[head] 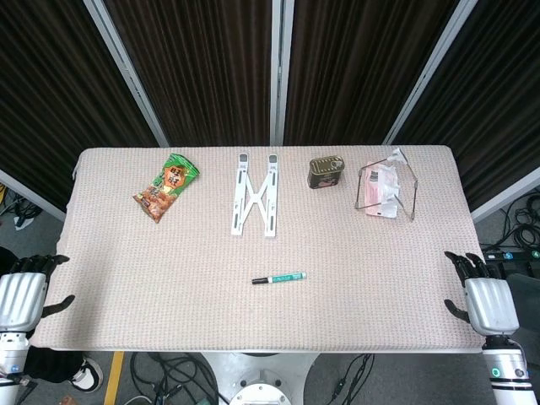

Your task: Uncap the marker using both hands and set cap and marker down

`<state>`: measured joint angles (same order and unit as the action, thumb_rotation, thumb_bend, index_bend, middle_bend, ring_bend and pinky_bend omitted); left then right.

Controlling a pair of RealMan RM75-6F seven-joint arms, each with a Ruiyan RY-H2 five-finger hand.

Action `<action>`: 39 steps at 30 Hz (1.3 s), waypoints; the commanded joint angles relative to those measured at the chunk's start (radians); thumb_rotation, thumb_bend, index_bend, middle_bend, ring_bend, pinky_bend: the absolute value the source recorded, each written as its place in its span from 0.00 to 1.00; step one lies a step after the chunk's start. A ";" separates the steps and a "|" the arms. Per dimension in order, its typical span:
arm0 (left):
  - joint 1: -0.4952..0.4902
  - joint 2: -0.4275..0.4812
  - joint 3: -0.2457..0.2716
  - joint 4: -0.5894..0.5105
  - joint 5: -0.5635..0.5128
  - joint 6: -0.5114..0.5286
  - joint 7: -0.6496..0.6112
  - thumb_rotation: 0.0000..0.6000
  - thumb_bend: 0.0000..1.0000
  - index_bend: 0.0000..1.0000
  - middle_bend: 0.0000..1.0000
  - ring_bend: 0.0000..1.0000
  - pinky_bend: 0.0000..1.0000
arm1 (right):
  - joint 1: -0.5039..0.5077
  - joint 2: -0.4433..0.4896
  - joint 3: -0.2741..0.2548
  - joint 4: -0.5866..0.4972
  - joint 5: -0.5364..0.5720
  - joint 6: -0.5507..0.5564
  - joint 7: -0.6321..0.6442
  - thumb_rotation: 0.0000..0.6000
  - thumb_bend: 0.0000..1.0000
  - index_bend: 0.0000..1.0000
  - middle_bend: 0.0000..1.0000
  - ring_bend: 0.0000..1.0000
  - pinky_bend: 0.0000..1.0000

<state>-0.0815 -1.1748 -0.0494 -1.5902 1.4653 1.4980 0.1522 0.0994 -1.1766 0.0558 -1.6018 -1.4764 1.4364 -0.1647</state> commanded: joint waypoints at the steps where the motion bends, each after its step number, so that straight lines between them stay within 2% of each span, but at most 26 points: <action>1: 0.000 -0.001 0.000 0.000 0.001 0.000 -0.001 1.00 0.00 0.30 0.35 0.28 0.30 | 0.001 -0.001 0.000 -0.001 0.000 -0.002 -0.002 1.00 0.05 0.17 0.25 0.15 0.31; 11: -0.002 -0.010 0.000 0.010 0.006 -0.001 -0.015 1.00 0.00 0.30 0.35 0.28 0.30 | 0.015 -0.004 0.003 -0.014 -0.012 -0.009 -0.016 1.00 0.05 0.17 0.25 0.15 0.31; 14: -0.006 -0.014 0.000 0.010 0.008 -0.006 -0.014 1.00 0.00 0.30 0.35 0.28 0.30 | 0.031 -0.033 0.016 -0.011 -0.051 0.015 -0.018 1.00 0.05 0.23 0.28 0.18 0.32; 17: -0.008 -0.018 0.003 0.010 0.011 -0.010 -0.012 1.00 0.00 0.30 0.35 0.28 0.30 | 0.055 -0.092 0.031 0.003 -0.110 0.049 -0.026 1.00 0.08 0.35 0.37 0.28 0.43; 20: -0.012 -0.020 0.005 0.010 0.011 -0.018 -0.012 1.00 0.00 0.30 0.35 0.28 0.30 | 0.094 -0.129 0.037 -0.034 -0.128 0.010 -0.076 1.00 0.11 0.42 0.44 0.37 0.54; 22: -0.015 -0.020 0.005 0.008 0.010 -0.025 -0.014 1.00 0.00 0.30 0.35 0.28 0.30 | 0.125 -0.147 0.042 -0.080 -0.103 -0.050 -0.145 1.00 0.13 0.44 0.47 0.40 0.57; 28: -0.027 -0.013 0.008 -0.015 0.004 -0.055 -0.031 1.00 0.00 0.31 0.35 0.28 0.31 | 0.223 -0.209 0.083 -0.204 0.050 -0.225 -0.377 1.00 0.14 0.44 0.48 0.40 0.57; 33: -0.035 0.003 0.010 -0.033 -0.002 -0.078 -0.058 1.00 0.00 0.31 0.35 0.28 0.31 | 0.305 -0.302 0.121 -0.222 0.161 -0.289 -0.555 1.00 0.16 0.44 0.48 0.40 0.57; 39: -0.039 0.004 0.013 -0.039 -0.003 -0.086 -0.064 1.00 0.00 0.31 0.35 0.28 0.31 | 0.360 -0.392 0.127 -0.212 0.260 -0.300 -0.702 1.00 0.16 0.45 0.48 0.40 0.55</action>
<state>-0.1197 -1.1708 -0.0364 -1.6289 1.4629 1.4125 0.0882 0.4295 -1.5299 0.1731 -1.8128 -1.2554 1.1507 -0.8238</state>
